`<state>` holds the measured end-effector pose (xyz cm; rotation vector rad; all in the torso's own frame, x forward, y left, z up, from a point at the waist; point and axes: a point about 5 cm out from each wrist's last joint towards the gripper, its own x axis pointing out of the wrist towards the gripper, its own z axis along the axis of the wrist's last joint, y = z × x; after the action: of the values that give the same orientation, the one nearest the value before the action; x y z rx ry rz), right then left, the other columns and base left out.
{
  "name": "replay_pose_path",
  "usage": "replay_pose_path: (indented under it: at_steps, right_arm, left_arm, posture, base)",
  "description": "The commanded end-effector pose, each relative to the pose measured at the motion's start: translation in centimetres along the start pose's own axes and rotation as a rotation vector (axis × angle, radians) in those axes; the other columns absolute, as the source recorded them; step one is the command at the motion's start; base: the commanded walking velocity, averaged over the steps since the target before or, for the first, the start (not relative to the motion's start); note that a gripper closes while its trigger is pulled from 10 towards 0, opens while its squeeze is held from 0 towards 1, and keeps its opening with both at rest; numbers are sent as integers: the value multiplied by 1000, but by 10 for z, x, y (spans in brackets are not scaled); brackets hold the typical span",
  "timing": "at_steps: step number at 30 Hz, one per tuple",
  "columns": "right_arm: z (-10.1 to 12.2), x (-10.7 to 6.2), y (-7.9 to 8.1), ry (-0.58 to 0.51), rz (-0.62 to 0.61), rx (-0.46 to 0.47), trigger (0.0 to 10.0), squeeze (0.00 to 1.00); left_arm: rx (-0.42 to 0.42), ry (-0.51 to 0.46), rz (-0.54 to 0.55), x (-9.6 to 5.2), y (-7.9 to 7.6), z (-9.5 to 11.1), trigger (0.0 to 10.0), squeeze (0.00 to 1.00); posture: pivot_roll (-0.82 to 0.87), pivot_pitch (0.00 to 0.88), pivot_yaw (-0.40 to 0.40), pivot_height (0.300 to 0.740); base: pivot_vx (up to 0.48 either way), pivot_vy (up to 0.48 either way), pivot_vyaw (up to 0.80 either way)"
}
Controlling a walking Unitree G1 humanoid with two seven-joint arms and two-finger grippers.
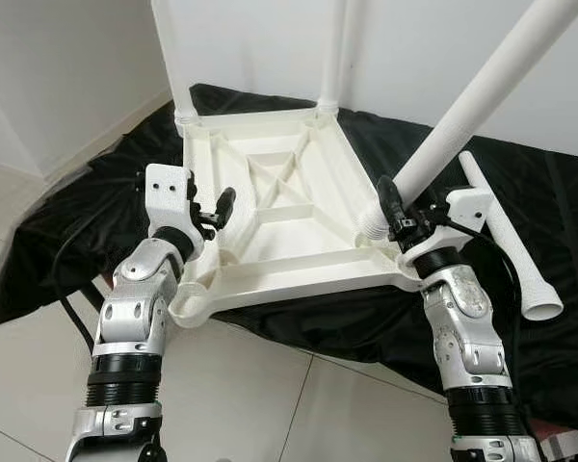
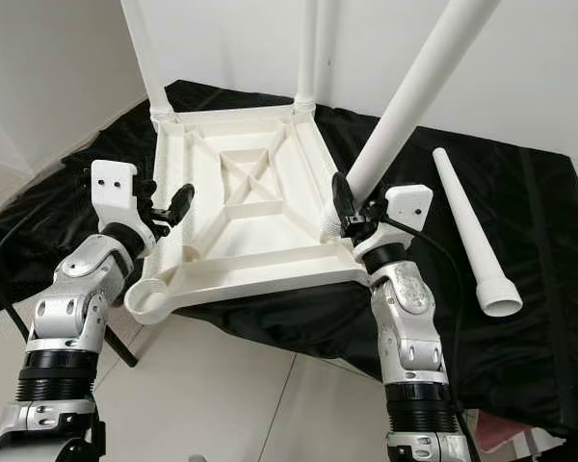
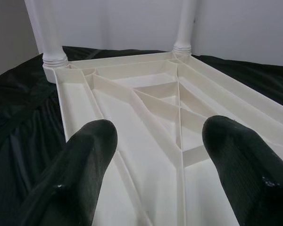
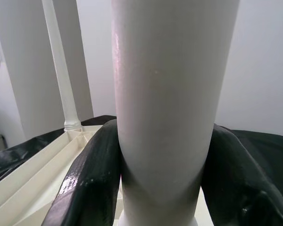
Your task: Building children table
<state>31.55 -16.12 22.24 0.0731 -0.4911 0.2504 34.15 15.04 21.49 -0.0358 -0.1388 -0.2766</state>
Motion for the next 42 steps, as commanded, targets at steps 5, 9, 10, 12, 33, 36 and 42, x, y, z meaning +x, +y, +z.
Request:
replay_pose_path:
  at_steps: [5,9,10,12,33,36,42]
  right_arm:
    - [3,3,1,-24,8,-9,10000,0]
    - [3,4,1,-27,9,-10,10000,0]
    - [3,4,1,-28,10,-10,10000,0]
    - [3,4,1,-28,10,-11,10000,0]
    - [3,6,4,-36,20,-9,10000,0]
    - [3,7,4,-36,20,-8,10000,0]
    - [2,9,5,-36,25,-1,10000,0]
  left_arm:
    - [1,14,98,-2,8,-4,10000,0]
    - [-1,14,99,-2,8,-4,10000,0]
    - [-1,14,99,-2,8,-4,10000,0]
    - [-2,14,99,-2,8,-4,10000,0]
    - [3,18,95,-1,8,-4,10000,0]
    - [12,14,88,-1,7,-3,10000,0]
    - [59,3,55,0,3,-2,10000,0]
  posture:
    - [-59,66,27,740]
    - [-56,64,27,740]
    - [-56,64,27,740]
    - [-56,64,27,740]
    - [-47,57,27,740]
    - [-44,59,25,740]
    - [-41,62,17,740]
  base:
    - [0,254,0]
    - [0,63,0]
    - [0,0,0]
    - [0,0,0]
    - [0,347,0]
    - [0,0,0]
    - [0,0,0]
